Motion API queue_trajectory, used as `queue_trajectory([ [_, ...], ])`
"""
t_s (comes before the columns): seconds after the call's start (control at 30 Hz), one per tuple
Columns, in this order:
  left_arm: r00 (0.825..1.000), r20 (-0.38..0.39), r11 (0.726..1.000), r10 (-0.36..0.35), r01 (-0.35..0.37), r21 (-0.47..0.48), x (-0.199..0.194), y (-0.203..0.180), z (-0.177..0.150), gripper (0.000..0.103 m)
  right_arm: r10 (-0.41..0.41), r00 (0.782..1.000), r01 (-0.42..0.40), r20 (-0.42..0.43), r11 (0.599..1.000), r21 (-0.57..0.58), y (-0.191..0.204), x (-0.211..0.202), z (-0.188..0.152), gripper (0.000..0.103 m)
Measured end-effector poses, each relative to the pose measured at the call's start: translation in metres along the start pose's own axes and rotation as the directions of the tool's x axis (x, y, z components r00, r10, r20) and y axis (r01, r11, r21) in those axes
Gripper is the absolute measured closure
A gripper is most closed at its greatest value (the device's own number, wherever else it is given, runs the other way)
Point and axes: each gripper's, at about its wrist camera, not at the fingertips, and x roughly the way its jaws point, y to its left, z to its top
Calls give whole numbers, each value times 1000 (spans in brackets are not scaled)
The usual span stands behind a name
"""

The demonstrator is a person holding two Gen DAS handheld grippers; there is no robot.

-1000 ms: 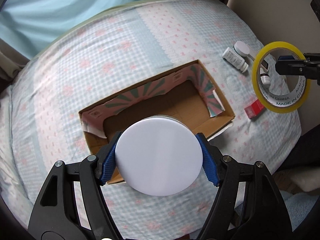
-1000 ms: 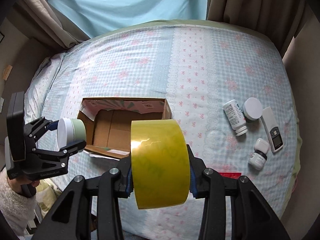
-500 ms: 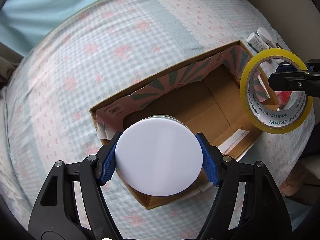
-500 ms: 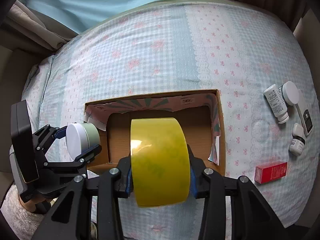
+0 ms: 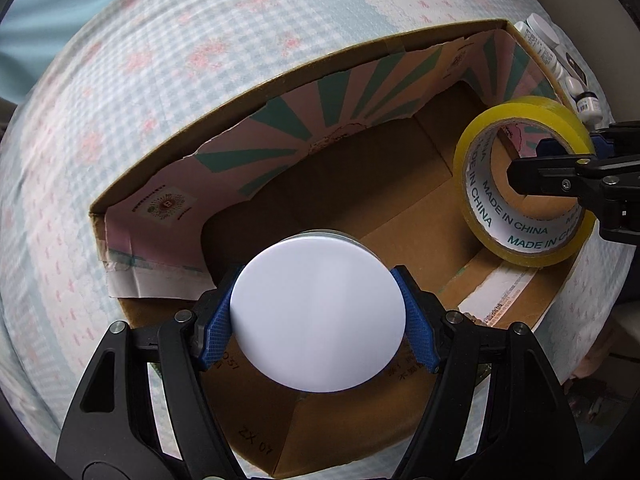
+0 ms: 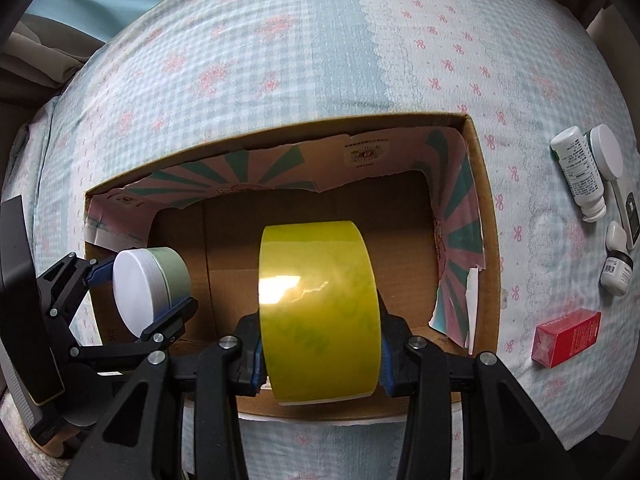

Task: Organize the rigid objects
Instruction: 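Carry lid and tape into the box and open both tools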

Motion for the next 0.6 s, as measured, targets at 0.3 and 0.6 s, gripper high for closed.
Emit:
queue_trajectory([
  [0.3,999,27,1000,-16,16,3,-15,2,3,18,5,1000,-5,-2,1000,26,-1,-2,9,64],
  [0.6,994,111,1000,14,-14,2,-52,-1,-15,0,69,996,-72,50,995,69,-9,-33,-1,0],
])
